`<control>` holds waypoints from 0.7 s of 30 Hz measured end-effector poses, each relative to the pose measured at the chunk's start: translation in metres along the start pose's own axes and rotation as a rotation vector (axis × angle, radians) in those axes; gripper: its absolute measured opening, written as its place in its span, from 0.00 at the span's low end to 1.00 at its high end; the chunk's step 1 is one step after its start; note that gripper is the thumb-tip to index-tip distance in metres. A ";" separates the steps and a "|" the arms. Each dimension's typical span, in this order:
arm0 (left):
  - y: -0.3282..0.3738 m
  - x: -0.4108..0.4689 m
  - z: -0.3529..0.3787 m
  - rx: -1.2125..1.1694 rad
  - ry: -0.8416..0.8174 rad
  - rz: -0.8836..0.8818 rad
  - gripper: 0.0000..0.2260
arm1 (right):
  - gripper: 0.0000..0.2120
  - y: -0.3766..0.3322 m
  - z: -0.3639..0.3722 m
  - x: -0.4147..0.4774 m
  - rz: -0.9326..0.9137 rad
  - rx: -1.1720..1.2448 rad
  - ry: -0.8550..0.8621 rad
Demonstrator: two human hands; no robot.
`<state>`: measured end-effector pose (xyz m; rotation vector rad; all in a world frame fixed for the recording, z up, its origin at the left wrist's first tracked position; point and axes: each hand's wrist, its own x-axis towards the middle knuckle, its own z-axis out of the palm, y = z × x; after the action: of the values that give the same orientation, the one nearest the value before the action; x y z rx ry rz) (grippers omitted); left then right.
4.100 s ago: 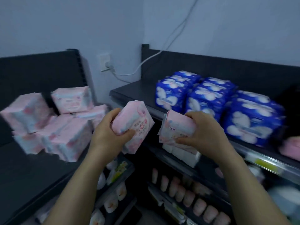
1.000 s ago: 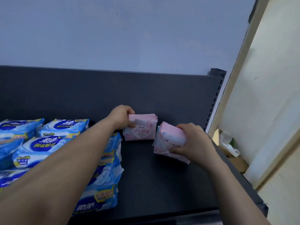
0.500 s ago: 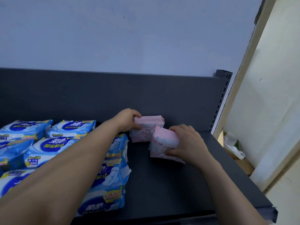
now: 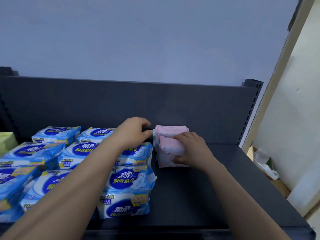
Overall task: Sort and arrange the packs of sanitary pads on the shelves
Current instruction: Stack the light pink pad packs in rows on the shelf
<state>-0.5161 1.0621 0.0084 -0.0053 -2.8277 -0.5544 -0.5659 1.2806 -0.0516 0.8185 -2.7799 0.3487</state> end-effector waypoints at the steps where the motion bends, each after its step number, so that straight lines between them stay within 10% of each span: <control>1: 0.001 -0.006 -0.001 0.009 0.014 -0.005 0.14 | 0.33 0.000 0.001 0.001 -0.003 0.000 -0.003; 21: 0.007 -0.125 -0.021 0.078 0.296 -0.089 0.21 | 0.27 -0.096 -0.054 -0.046 -0.272 0.246 0.112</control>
<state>-0.3897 1.0662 -0.0015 0.2016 -2.5672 -0.4236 -0.4669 1.2408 0.0020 1.1775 -2.5110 0.6716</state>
